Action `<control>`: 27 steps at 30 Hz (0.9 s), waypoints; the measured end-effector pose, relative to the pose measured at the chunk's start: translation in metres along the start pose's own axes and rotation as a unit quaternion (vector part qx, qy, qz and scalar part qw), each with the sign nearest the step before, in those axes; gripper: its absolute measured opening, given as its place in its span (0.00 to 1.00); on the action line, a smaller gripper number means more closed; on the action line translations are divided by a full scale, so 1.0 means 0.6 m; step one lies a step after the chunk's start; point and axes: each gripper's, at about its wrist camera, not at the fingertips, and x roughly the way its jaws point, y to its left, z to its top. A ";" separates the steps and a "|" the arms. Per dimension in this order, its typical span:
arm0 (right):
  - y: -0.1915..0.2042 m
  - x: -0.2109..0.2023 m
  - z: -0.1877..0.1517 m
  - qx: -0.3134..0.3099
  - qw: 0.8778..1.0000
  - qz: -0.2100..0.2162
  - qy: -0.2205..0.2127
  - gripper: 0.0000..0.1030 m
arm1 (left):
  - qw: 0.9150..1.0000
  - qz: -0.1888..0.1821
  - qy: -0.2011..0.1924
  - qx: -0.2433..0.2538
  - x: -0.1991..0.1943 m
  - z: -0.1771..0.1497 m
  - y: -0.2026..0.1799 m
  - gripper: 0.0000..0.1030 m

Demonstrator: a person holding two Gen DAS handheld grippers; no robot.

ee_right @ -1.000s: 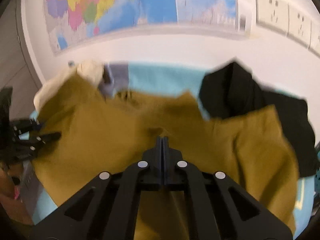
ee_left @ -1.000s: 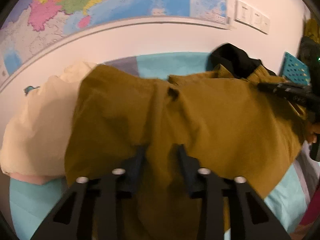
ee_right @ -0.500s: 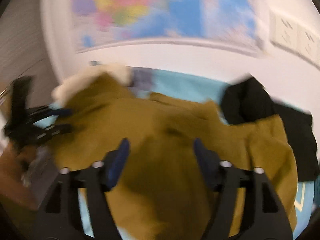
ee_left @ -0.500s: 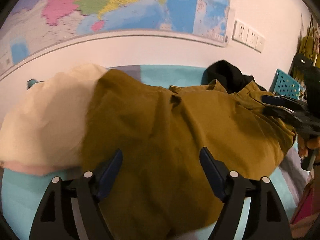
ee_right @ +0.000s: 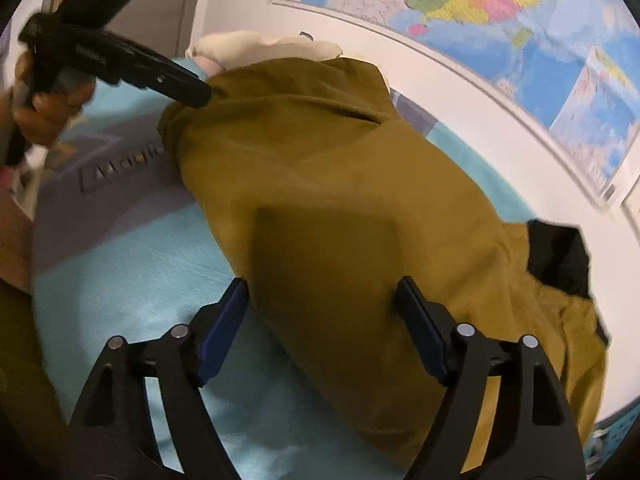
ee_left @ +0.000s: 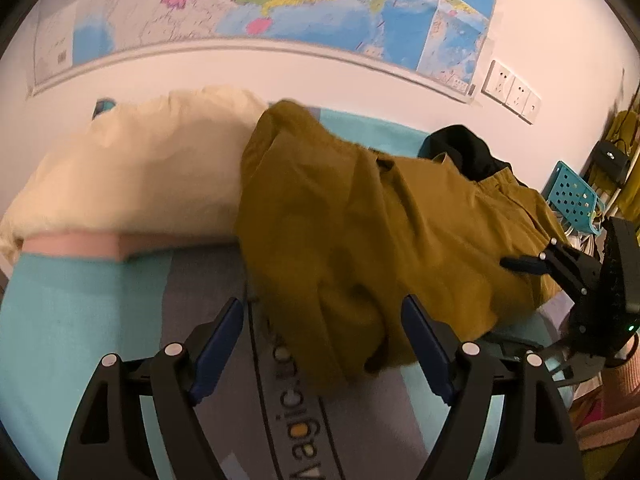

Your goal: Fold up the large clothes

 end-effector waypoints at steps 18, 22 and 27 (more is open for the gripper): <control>-0.096 -0.051 0.014 0.175 0.978 0.105 -0.054 0.20 | 0.992 -0.051 -0.043 0.111 -0.040 -0.003 -0.010 0.12; -0.081 -0.033 0.000 0.178 0.976 0.116 -0.037 0.22 | 0.995 -0.042 -0.039 0.085 -0.046 0.000 0.029 0.04; -0.058 -0.023 -0.007 0.160 0.980 0.114 -0.014 0.41 | 0.997 -0.060 0.000 0.053 -0.011 -0.028 0.041 0.25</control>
